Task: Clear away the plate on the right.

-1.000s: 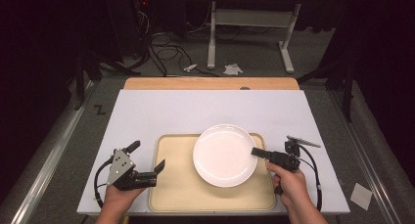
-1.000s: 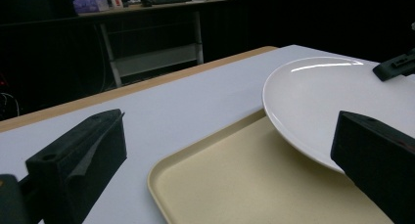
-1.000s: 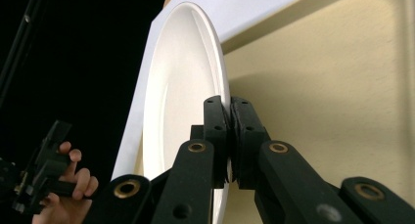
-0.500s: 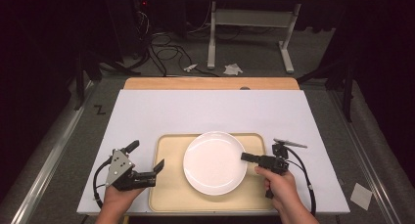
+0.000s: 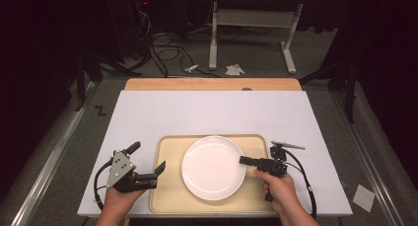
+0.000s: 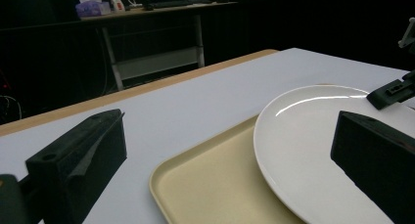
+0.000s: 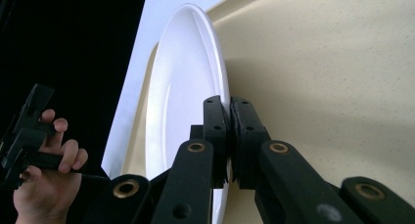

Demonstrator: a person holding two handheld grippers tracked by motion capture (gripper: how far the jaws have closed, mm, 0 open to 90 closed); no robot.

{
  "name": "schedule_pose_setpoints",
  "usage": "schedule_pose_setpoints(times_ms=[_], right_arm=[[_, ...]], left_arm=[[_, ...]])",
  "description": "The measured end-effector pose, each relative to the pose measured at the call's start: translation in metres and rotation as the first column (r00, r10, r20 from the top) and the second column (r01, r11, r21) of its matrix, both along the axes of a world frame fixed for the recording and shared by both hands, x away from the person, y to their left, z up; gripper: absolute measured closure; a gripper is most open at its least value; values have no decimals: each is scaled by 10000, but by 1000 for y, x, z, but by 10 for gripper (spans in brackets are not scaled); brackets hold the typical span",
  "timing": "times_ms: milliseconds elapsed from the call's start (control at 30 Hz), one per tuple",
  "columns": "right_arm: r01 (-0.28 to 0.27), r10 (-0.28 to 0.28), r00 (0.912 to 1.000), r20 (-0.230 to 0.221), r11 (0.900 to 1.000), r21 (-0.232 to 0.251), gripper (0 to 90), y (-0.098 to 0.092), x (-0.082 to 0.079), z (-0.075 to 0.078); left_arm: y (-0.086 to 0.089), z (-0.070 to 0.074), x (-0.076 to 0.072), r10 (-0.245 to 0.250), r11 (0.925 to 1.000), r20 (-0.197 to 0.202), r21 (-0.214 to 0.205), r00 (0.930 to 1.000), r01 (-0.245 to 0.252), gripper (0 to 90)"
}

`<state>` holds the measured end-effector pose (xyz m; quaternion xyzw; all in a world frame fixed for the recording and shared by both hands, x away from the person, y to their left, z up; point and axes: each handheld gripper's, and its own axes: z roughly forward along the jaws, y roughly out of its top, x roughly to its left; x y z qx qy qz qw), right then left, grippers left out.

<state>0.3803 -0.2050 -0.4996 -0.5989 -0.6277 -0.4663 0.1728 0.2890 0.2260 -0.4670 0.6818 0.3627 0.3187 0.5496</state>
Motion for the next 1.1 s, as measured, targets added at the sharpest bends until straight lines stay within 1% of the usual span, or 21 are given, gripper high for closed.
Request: schedule_pose_setpoints(times_ms=[133, 167, 200, 300, 400, 433, 633, 700, 967, 1067, 1100], right_arm=[[65, -65, 10000, 41, 10000, 42, 887, 3, 0, -2], [-34, 34, 10000, -5, 10000, -81, 888, 3, 0, -2], [-21, 21, 10000, -43, 9999, -117, 888, 3, 0, -2], [65, -64, 10000, 67, 9999, -152, 889, 2, 1, -3], [81, -79, 10000, 56, 9996, -266, 889, 2, 0, -4], [94, -95, 10000, -22, 9996, -263, 889, 2, 0, -4], [96, -96, 10000, -10, 9993, -353, 887, 2, -1, -4], [85, -82, 9999, 76, 9991, -404, 884, 2, 0, -6], [60, -61, 10000, -14, 9976, -683, 877, 2, -1, -6], [41, -42, 10000, -14, 9974, -715, 874, 2, -1, -6], [9, -11, 10000, -26, 9968, -802, 871, 2, -1, -7]], left_arm=[[0, 0, 0, 12, 10000, 9, -13, 10000, -12, 6], [0, 0, 0, 1, 10000, 17, -14, 10000, -1, 6], [0, 0, 0, -1, 10000, 19, -10, 10000, 1, 6], [1, 0, 0, 2, 10000, 3, -31, 10000, -2, 6], [1, 0, 0, -17, 10000, 3, -26, 10000, 17, 7], [0, 0, 0, -23, 10000, 5, -29, 10000, 23, 7], [1, 0, -1, -54, 10000, -14, -18, 10000, 54, 7], [1, 0, -1, -65, 10000, -20, -21, 10000, 65, 6], [0, 0, 0, -90, 10000, -50, 11, 9999, 90, 7], [0, -1, 0, -105, 9999, -59, 13, 9999, 105, 6], [0, -1, 0, -114, 9999, -62, 24, 9999, 114, 7]])
